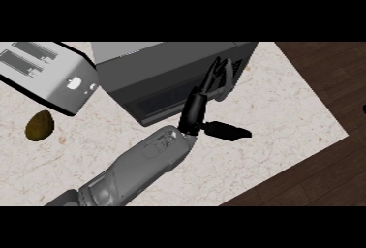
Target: Pick up the milk, place it into the microwave and close the microwave
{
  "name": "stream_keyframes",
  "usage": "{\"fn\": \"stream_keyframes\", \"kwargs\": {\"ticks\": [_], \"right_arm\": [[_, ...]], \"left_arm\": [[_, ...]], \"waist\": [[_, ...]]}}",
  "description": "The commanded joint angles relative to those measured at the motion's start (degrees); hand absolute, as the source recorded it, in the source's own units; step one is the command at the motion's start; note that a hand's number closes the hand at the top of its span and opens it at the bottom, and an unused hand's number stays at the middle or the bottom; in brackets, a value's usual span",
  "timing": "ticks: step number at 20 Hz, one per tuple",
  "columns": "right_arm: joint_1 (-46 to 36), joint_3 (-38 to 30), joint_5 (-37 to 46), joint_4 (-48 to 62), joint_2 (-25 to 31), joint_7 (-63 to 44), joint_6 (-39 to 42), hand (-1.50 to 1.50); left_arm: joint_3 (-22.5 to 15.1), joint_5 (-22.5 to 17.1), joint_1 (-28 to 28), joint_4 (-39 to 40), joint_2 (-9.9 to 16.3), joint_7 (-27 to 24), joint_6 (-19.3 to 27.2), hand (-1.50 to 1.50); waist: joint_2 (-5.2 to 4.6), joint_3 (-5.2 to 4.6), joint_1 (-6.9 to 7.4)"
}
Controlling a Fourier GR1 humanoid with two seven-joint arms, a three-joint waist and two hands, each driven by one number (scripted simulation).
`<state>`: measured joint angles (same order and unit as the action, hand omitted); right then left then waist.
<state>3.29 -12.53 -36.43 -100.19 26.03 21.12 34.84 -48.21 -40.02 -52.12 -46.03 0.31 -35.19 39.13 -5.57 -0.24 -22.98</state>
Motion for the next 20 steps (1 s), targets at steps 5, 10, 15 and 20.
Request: {"fn": "stream_keyframes", "kwargs": {"ticks": [5, 10, 15, 20], "right_arm": [[-1.25, -0.45, -2.44, 0.69, 1.50, -1.57, 0.42, -1.50], [-2.00, -0.54, -3.11, 0.72, 2.45, -2.58, 0.34, -1.50], [-2.11, -0.64, -4.52, 0.65, 3.57, -3.63, 0.94, -1.50], [-2.61, -0.51, -5.53, 0.74, 4.12, -3.87, 1.85, -1.50]], "left_arm": [[1.09, -2.85, -3.64, 3.20, -0.29, -0.78, 0.63, -1.50], [0.72, -4.54, -3.45, 3.54, -0.28, -1.87, 0.46, -1.50], [0.15, -5.70, -3.78, 4.20, -0.28, -2.84, 0.59, -1.50], [0.20, -7.07, -4.15, 4.53, -0.28, -3.82, 0.55, -1.50]], "waist": [[-0.41, 0.13, -0.91], [-0.63, 0.04, -1.18], [-0.26, 0.08, -1.56], [-0.32, 0.15, -1.73]]}}
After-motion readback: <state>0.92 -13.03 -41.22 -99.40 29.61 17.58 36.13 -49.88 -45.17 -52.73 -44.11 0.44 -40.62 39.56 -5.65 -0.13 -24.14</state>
